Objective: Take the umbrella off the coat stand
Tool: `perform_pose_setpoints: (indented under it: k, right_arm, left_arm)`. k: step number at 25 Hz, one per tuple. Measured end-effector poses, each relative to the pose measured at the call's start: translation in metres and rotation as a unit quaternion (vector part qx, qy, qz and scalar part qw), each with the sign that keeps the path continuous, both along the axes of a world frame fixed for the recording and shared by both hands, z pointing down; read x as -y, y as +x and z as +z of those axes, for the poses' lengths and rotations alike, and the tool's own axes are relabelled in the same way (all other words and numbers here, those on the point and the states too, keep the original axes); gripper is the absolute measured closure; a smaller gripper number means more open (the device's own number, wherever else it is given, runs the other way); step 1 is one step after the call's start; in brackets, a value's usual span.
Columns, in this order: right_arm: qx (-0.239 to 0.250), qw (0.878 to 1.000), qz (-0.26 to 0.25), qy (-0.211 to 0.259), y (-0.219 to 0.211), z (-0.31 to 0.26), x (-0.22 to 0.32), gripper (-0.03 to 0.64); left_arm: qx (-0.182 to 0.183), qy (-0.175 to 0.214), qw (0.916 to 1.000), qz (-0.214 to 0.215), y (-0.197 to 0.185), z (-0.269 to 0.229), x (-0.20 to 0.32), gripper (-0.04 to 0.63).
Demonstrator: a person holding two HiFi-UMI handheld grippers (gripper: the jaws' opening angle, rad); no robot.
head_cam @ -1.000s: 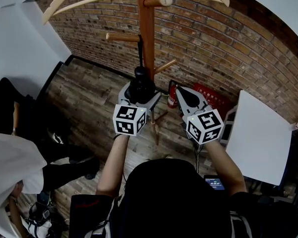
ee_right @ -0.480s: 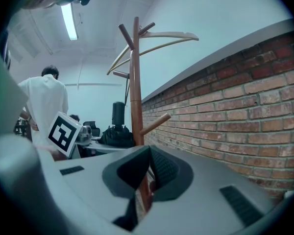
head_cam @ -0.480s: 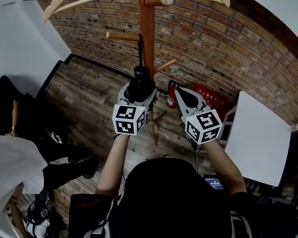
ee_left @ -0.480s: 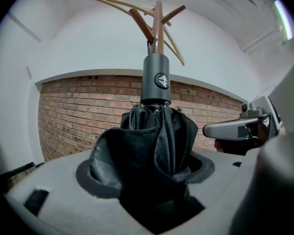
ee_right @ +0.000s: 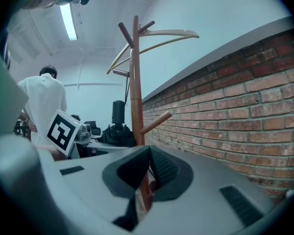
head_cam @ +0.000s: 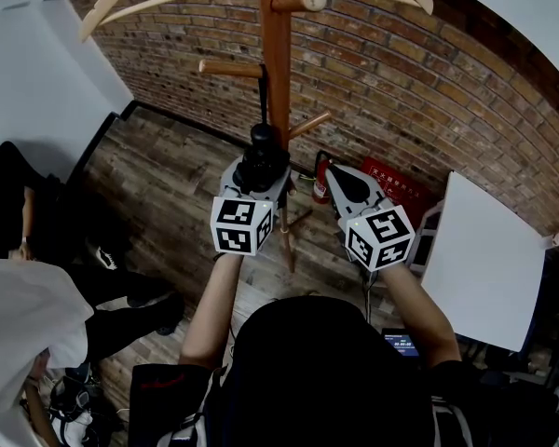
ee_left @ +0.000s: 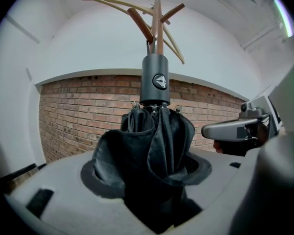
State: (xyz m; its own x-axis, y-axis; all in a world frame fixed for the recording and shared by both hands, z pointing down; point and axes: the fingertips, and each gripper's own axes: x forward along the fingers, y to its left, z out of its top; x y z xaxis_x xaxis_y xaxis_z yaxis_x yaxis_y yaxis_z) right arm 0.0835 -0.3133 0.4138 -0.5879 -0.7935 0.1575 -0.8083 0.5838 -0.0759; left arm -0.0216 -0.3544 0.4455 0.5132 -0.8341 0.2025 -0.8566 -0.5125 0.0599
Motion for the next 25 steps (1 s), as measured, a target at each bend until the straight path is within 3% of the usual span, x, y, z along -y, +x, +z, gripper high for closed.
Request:
perform_pose_setpoints:
  k: [25]
  right_arm:
    - [0.002,1.0,0.001,-0.006,-0.006,0.0035,0.0069,0.589]
  left_arm:
    - [0.015,-0.01,0.9998,0.013,-0.0018,-0.001,-0.0027,0.318]
